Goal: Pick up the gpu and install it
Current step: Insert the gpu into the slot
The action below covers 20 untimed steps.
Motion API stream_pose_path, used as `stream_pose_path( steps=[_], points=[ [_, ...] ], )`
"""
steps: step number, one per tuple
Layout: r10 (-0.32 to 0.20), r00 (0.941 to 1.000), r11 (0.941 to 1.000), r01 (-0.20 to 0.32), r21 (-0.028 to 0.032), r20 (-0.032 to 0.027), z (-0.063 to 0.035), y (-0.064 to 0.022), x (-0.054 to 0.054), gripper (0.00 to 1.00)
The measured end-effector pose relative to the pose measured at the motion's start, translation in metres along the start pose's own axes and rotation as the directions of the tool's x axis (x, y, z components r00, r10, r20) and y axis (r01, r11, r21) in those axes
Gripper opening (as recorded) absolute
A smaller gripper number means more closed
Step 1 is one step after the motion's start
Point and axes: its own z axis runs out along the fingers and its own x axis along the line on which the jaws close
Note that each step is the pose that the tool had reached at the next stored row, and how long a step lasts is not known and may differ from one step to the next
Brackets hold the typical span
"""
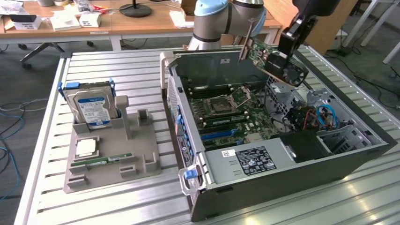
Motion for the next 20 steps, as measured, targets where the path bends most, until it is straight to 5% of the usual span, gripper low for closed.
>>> stream_pose_path(
  steps=[5, 10, 14, 20],
  points=[
    [-0.091, 0.9958, 0.9958, 0.091, -0.0023, -0.0052, 0.0003, 0.0, 0.0, 0.26],
    [-0.181, 0.9834, 0.9834, 0.181, -0.0049, -0.0103, 0.0004, 0.0, 0.0, 0.26],
    [-0.252, 0.9677, 0.9678, 0.252, -0.0073, -0.014, 0.0005, 0.0, 0.0, 0.26],
    [-0.355, 0.9345, 0.9347, 0.355, -0.0115, -0.0193, 0.0006, 0.0, 0.0, 0.26]
  ],
)
